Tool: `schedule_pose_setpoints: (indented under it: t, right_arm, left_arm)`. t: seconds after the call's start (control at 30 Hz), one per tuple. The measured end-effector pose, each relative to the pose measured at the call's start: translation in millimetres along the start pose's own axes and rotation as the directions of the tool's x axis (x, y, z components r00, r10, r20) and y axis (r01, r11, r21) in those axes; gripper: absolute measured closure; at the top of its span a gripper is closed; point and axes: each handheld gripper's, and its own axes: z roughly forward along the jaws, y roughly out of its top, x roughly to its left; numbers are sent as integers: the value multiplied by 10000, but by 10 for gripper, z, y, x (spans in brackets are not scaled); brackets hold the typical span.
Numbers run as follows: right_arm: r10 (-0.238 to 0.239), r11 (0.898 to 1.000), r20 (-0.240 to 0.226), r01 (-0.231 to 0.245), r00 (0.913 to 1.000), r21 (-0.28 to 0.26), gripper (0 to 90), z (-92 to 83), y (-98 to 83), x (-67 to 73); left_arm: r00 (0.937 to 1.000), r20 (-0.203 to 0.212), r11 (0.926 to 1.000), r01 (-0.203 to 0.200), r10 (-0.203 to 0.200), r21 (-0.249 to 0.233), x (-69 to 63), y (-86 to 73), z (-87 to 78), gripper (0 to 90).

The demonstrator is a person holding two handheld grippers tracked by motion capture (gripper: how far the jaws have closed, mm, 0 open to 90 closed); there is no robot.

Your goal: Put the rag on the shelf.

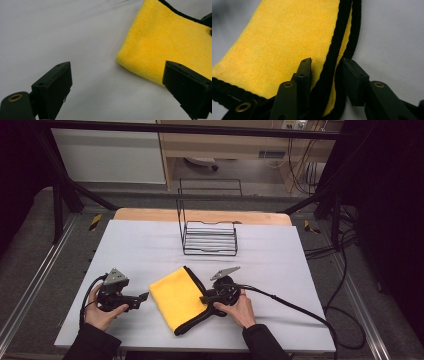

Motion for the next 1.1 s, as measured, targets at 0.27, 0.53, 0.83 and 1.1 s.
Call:
schedule_pose_setpoints:
  t: [0.27, 0.53, 0.83, 1.1]
  right_arm:
    - [500, 9987, -82, -499, 9987, 109, 783, -16, -4, 25]
    - [871, 9962, 229, -868, 9959, -107, 841, -79, -3, 54]
    - [1458, 9884, 1081, -1400, 9834, -594, 843, -331, -138, 83]
    - [1209, 9881, 659, -1137, 9905, -1038, 657, -167, -134, 29]
  left_arm:
    - [9999, -86, 10000, 51, -52, -53, 19, -2, -6, 94]
    - [9999, -120, 9999, 90, -92, -110, 27, -9, -22, 94]
    - [9999, -107, 9999, 50, -52, -131, 19, -5, -22, 93]
    - [10000, -57, 9999, 39, -39, -121, -2, 8, -8, 94]
